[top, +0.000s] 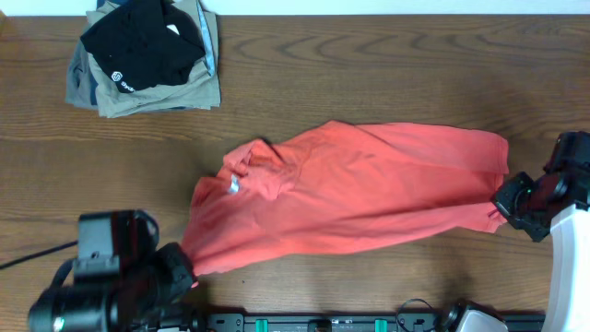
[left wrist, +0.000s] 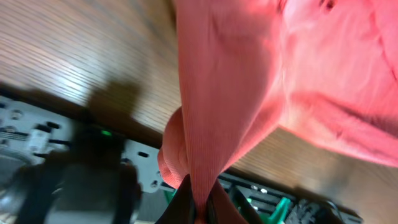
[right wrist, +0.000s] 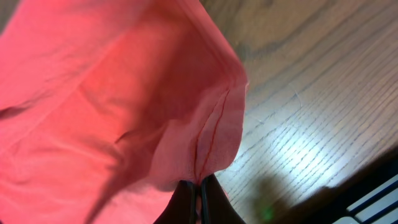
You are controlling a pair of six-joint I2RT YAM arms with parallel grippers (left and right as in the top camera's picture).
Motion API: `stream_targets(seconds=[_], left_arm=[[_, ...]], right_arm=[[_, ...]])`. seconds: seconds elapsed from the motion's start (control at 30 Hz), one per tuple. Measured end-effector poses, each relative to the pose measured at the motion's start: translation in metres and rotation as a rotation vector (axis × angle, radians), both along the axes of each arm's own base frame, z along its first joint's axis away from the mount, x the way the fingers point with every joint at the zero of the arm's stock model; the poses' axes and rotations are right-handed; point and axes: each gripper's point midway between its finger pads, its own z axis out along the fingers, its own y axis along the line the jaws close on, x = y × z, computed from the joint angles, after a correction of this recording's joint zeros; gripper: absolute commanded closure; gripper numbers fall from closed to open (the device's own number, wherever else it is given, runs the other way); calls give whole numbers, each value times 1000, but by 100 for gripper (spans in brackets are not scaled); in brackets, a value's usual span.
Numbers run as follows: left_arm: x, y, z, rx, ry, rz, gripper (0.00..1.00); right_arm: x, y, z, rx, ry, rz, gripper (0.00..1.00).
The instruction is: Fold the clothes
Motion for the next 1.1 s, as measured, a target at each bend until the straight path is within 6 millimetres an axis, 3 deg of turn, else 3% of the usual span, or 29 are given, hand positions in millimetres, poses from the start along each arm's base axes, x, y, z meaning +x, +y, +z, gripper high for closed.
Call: stream_targets(seconds=[0.27,0.53,0.6,0.63,0.7,0.77,0.83,0.87,0.9,0.93,0.97,1.1], left_arm=[[0,22,32,118,-107,74,94],[0,22,34,115,-111,89,92],[0,20,34,104,-112,82,85],[0,19,34,102,-112,80,73],[0,19,34,99,-113,76,39],[0,18,34,94,-113,78,28],[0,17,34,91,-113,77,22],[0,17,34,92,-113,75,21],[0,17,34,91,-113,76,21],[0,17,34,91,-112,77,20],[0,17,34,91,-113,76,20],[0,17,34,91,-113,76,20]], right_arm=[[-11,28,-8,143,61,101,99],[-19,40,-12,169,98,151,99],[-17,40,-12,167,90,151,99],[-16,39,-12,164,86,152,99],[-15,39,-12,163,82,152,96],[-14,38,-12,161,78,149,85],[-13,37,-12,152,77,155,64],[-13,36,-12,148,77,153,51],[-13,35,-12,144,77,152,24],[-13,35,-12,140,77,155,9],[-13,34,-12,137,77,158,1],[-11,33,-12,127,70,161,1]])
